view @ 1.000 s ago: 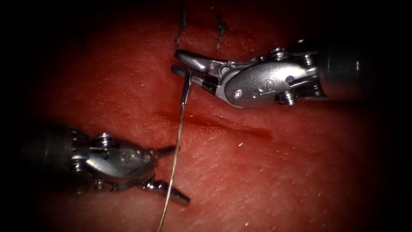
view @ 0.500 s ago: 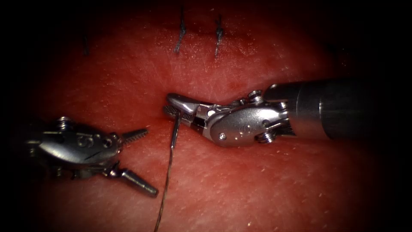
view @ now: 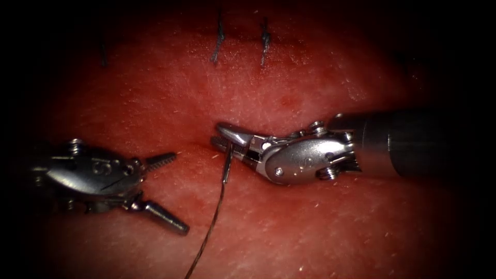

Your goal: Wound Closure

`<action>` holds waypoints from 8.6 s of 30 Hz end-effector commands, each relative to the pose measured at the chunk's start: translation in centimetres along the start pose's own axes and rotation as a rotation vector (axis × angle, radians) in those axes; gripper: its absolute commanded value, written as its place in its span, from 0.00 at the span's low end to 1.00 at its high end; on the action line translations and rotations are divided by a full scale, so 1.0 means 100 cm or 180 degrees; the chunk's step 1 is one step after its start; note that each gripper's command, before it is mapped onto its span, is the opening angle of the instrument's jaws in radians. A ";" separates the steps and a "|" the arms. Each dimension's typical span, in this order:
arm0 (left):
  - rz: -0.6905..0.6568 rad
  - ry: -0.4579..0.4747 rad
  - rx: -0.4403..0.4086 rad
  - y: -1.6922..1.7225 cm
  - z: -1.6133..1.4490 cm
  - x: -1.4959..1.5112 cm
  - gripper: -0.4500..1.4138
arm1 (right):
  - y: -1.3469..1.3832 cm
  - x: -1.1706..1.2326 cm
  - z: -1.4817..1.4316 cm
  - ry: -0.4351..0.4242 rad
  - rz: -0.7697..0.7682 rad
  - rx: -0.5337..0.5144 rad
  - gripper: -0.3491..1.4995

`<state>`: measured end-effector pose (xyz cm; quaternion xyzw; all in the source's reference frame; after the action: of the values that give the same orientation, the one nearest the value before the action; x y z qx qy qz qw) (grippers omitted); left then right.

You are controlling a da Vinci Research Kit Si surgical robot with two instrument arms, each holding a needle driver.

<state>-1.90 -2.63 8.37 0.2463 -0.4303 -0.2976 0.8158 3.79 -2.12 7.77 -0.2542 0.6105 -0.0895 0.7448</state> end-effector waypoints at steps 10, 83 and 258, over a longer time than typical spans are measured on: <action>-0.0014 -0.0019 -0.0077 -0.0006 0.0052 0.0003 0.70 | 0.0075 0.0044 0.0011 0.0105 0.0209 -0.0198 0.00; 0.0055 0.0058 -0.0006 -0.0002 0.0066 0.0023 0.70 | 0.0168 -0.0018 0.0043 -0.0032 0.2825 -0.0469 0.00; -0.0300 -0.0682 0.1120 -0.0024 0.0036 -0.0019 0.00 | 0.0101 -0.0003 -0.0056 -0.0087 0.4089 0.0522 0.00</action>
<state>-2.32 -2.67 8.24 0.3716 -0.5469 -0.2806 0.6957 3.00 -1.31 7.17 0.2164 0.6229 0.3319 0.6746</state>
